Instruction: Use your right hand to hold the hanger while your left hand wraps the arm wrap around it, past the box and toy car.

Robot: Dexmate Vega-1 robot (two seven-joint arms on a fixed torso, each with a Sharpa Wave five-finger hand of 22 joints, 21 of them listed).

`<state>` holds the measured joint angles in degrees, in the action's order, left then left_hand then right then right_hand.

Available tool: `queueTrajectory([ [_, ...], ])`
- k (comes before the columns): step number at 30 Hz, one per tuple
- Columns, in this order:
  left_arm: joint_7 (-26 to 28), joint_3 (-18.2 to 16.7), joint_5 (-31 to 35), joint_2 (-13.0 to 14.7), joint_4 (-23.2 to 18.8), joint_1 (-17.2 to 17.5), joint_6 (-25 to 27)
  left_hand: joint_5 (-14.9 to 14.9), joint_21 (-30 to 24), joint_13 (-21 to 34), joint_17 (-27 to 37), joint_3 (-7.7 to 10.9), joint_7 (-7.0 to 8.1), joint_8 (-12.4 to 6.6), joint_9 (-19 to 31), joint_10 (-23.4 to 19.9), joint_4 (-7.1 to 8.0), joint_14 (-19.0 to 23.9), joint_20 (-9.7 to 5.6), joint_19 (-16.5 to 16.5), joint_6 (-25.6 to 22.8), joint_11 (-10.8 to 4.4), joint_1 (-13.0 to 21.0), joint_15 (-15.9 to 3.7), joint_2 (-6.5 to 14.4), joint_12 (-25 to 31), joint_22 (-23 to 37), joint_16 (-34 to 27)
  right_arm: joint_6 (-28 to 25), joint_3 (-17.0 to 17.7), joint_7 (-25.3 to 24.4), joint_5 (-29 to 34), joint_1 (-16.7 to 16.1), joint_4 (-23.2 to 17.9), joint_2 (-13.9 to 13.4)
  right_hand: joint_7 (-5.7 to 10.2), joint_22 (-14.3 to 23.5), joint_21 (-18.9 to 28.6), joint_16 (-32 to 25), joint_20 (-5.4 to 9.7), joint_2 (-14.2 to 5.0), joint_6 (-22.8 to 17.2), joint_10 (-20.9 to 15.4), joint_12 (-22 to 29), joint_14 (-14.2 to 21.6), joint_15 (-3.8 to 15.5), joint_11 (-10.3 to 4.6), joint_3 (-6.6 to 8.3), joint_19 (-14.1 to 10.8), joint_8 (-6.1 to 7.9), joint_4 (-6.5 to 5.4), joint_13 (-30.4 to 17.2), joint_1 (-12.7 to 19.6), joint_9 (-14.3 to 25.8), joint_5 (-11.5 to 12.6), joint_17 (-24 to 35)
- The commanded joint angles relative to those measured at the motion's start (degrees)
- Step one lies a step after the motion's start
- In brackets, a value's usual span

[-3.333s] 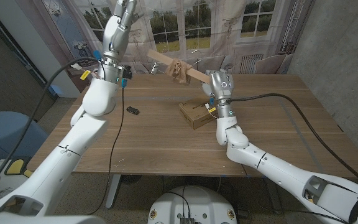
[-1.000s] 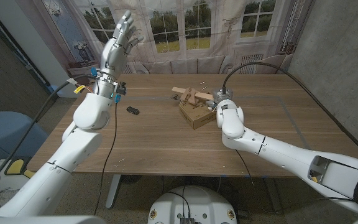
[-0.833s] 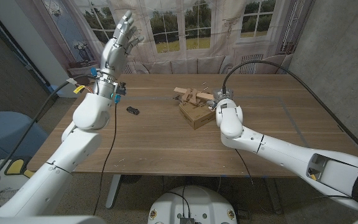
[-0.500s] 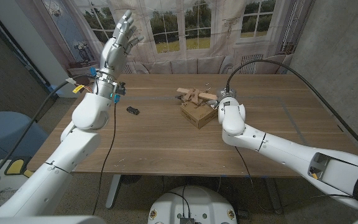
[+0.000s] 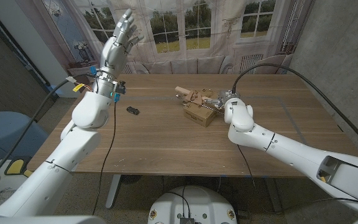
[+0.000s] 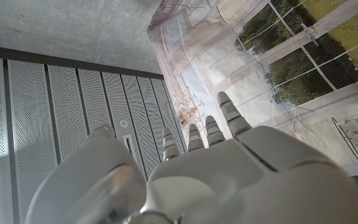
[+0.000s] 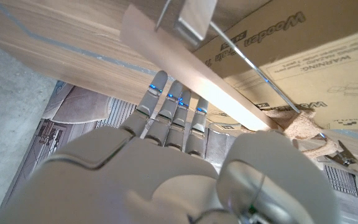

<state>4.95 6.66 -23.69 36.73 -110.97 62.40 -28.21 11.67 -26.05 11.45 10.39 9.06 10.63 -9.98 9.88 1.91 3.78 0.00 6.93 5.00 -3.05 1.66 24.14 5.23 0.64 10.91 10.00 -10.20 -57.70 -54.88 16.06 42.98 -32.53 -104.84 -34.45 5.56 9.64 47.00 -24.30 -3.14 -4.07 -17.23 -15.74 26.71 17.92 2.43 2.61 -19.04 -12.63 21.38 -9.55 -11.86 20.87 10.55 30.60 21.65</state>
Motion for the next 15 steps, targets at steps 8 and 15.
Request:
queueTrajectory([
  [8,0.8,0.6,1.1,0.0,0.0,-0.5,1.2,0.3,0.3,0.0,0.2,0.14,0.16,-0.25,0.1,-0.1,-0.33,-0.3,-0.11,0.0,0.6,0.54,0.1,-0.06,0.4,0.4,0.2,-0.6,20.8,15.0,-25.4,-21.4,-11.7,-3.4,-2.3,0.41,0.2,-6.7,5.2,-0.36,-3.02,9.0,9.7,-7.5,-9.5,0.12,-2.80,0.77,5.5,-6.67,0.82,0.2,-3.8,0.5,-3.2,-2.8],
  [15,0.9,0.4,1.0,0.3,-0.2,-0.2,1.4,0.3,0.5,-0.1,0.2,0.14,0.29,-0.28,0.1,-0.2,-0.40,-0.4,0.03,0.0,0.6,0.54,0.1,-0.05,0.4,0.5,0.2,-0.6,29.3,18.6,-31.1,-27.8,-14.4,-2.1,-1.8,0.50,0.2,-8.3,6.9,-0.26,-3.34,10.3,11.7,-9.3,-12.4,0.20,-3.45,1.15,6.4,-7.78,1.24,0.3,-3.3,0.5,-4.0,-3.7],
])
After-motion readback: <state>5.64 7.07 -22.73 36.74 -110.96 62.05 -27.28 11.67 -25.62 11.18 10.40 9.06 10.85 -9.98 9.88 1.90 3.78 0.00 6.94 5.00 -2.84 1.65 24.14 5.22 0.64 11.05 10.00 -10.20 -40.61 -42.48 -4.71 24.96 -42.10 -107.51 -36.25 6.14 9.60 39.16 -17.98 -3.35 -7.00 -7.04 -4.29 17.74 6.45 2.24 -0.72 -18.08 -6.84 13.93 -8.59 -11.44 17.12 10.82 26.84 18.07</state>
